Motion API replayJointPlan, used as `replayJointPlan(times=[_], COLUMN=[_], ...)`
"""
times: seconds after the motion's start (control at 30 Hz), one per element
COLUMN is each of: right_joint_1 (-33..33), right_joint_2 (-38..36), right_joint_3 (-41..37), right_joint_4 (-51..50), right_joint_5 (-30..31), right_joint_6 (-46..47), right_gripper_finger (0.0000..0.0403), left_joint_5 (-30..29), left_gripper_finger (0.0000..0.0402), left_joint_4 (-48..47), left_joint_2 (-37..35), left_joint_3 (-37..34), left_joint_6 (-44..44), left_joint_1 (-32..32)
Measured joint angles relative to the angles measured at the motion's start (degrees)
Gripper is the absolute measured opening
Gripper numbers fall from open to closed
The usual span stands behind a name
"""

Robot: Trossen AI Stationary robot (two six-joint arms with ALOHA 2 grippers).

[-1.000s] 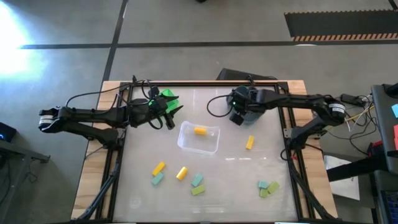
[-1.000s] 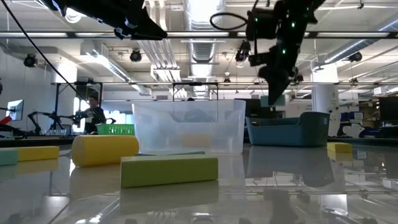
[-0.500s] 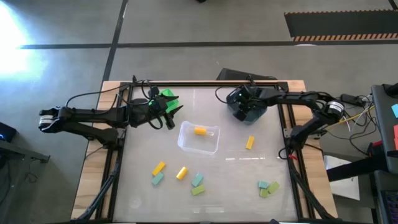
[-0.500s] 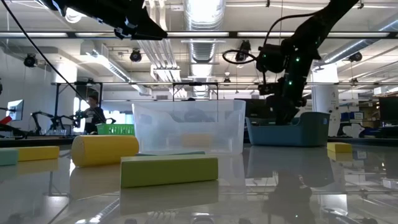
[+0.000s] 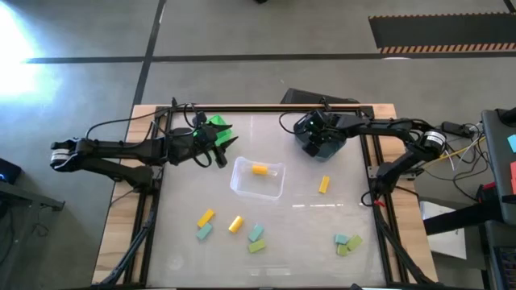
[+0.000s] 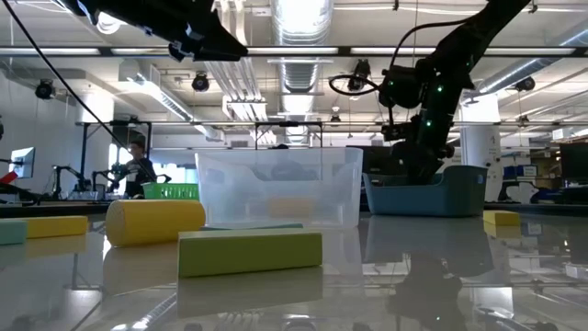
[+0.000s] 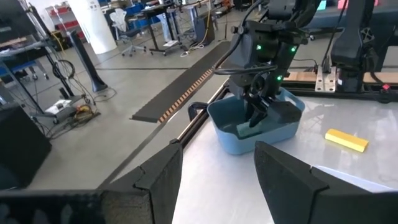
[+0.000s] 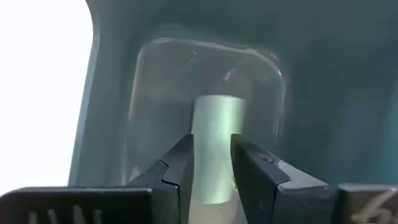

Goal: Sort & place blocks by color
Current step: Put the blue block into the blue bin, then put the yellow block into the transparent bin

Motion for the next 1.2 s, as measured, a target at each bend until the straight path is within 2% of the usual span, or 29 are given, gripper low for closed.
replayJointPlan(times=[0.33, 0.6, 0.8, 0.93, 1.2], right_joint_1=[0.3, 4.6, 12.4, 20.1, 35.7], right_joint_2=[-2.4, -12.7, -20.2, -23.2, -24.2], right_joint_3=[0.0, 0.0, 0.0, 0.0, 0.0], right_joint_4=[0.0, 0.0, 0.2, 1.8, 2.6], right_joint_5=[0.0, 0.0, 0.2, 5.1, 18.4], right_joint_6=[0.7, 2.2, 5.2, 6.9, 9.8], right_gripper_finger=[0.0149, 0.0136, 0.0117, 0.0107, 0.0090], left_joint_5=[0.4, 0.4, -2.3, -2.4, 7.2], left_gripper_finger=[0.0183, 0.0183, 0.0182, 0.0181, 0.0143], left_joint_4=[0.0, -3.4, -14.1, -25.6, -45.4], left_joint_2=[0.1, 0.1, 0.8, 4.8, 19.4], left_joint_3=[0.0, 0.2, 2.1, 5.3, 16.6], left_joint_6=[-5.2, -15.1, -32.0, -45.2, -64.5], left_joint_1=[-6.1, -15.7, -21.2, -24.1, -29.0])
